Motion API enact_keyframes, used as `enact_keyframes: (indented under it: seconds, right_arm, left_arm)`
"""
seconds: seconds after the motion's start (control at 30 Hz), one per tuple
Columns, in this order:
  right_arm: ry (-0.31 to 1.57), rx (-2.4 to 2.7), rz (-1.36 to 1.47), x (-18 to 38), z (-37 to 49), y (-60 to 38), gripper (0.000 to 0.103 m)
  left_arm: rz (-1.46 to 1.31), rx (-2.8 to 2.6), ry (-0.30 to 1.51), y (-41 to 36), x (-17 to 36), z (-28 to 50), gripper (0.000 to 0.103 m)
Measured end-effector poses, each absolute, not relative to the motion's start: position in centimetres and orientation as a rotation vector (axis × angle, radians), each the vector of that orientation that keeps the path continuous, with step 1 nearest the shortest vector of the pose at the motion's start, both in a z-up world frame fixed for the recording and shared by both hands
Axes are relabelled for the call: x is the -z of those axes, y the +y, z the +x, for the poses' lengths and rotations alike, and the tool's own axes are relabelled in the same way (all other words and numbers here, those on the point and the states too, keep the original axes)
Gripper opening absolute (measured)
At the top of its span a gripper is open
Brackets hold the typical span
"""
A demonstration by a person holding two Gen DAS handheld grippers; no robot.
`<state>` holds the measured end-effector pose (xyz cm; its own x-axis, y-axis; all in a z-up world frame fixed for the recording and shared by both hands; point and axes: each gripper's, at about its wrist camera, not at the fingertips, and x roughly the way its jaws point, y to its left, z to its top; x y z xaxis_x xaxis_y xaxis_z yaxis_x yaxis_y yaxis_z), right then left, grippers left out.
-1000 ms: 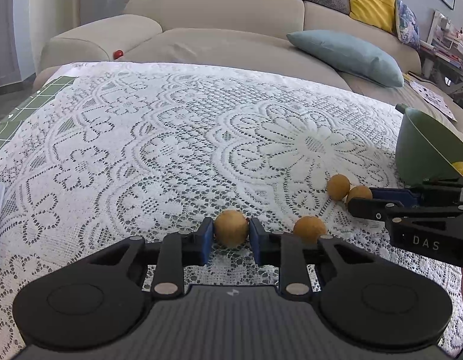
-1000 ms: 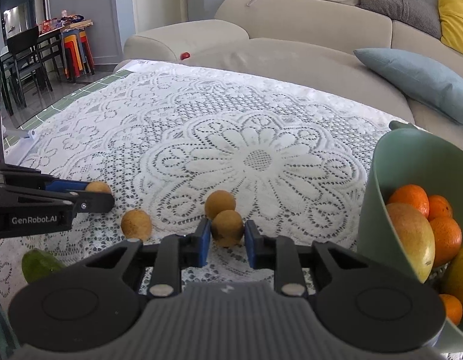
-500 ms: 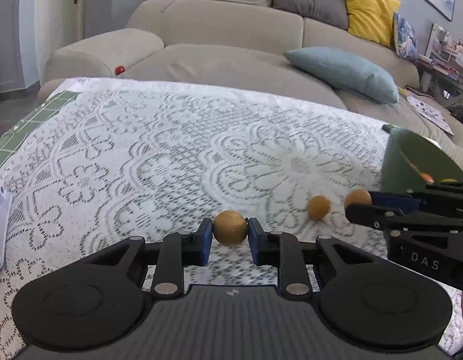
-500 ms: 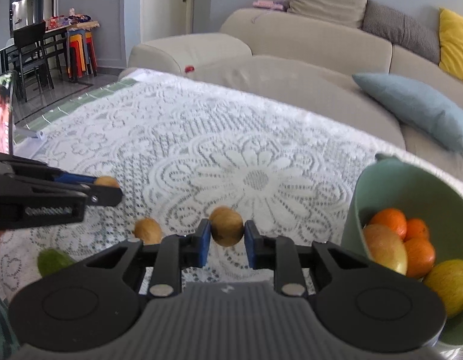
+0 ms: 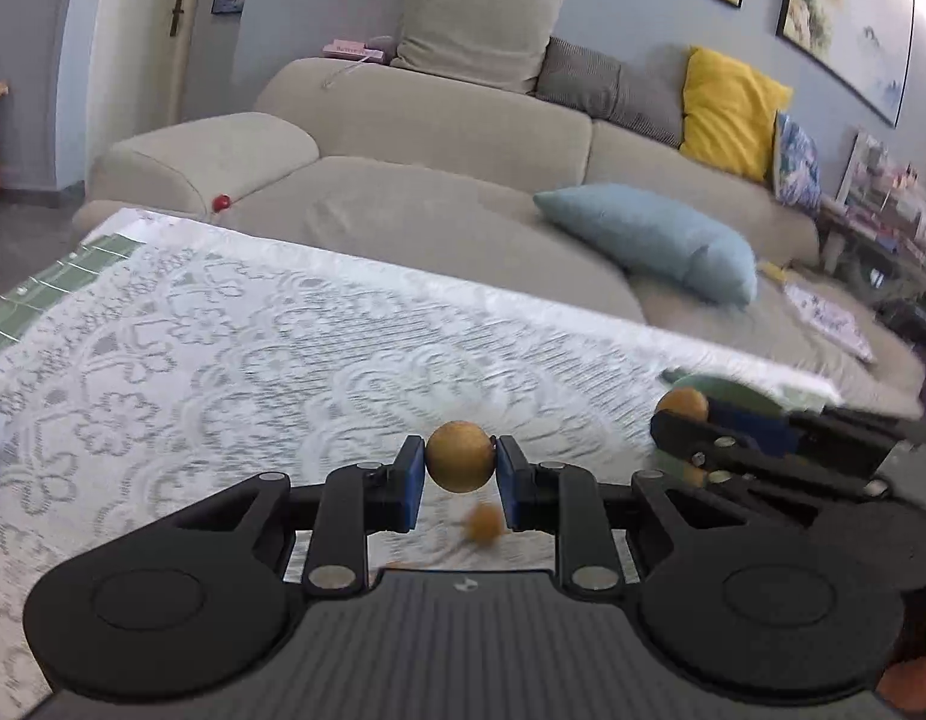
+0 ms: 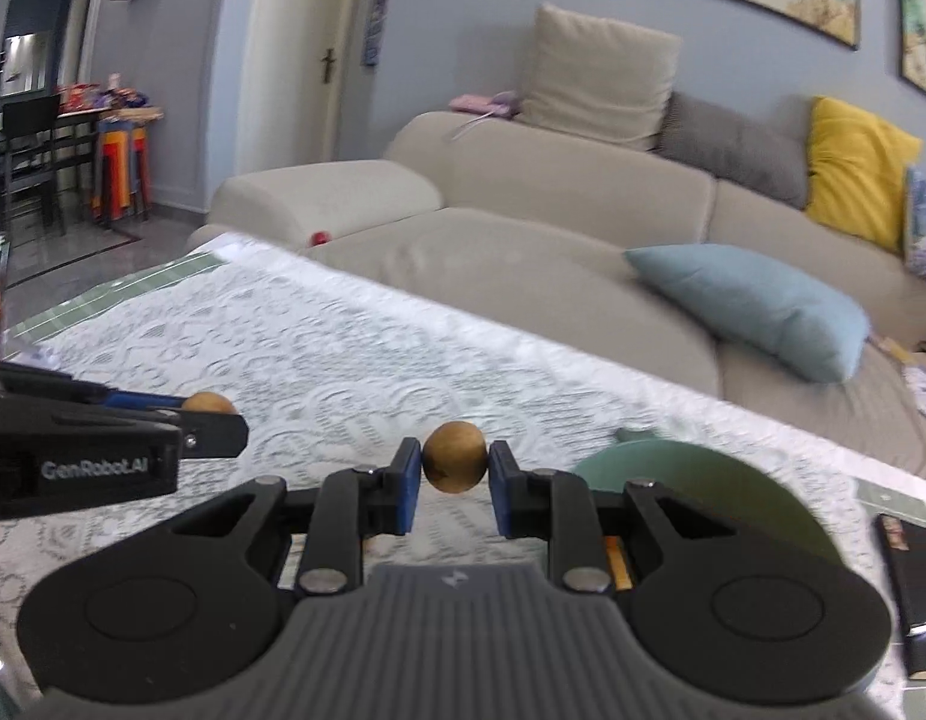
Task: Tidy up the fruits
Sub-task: 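Carry both kiwis into the green colander and open both tools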
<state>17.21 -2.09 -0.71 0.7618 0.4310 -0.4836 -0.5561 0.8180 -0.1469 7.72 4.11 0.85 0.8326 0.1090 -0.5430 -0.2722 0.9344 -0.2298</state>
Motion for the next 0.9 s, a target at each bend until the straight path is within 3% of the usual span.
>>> enact_keyframes:
  seconds: [0.43, 0.9]
  right_arm:
    - [0.490, -0.361, -0.295, 0.1, 20.0, -7.8, 0.020]
    - [0.672, -0.343, -0.229, 2.4, 23.6, -11.6, 0.020]
  left_arm:
    - [-0.478, -0.076, 0.587, -2.1, -2.7, 12.7, 0.028]
    - [-0.532, 0.000, 0.741, -4.8, 0.0, 17.9, 0.028]
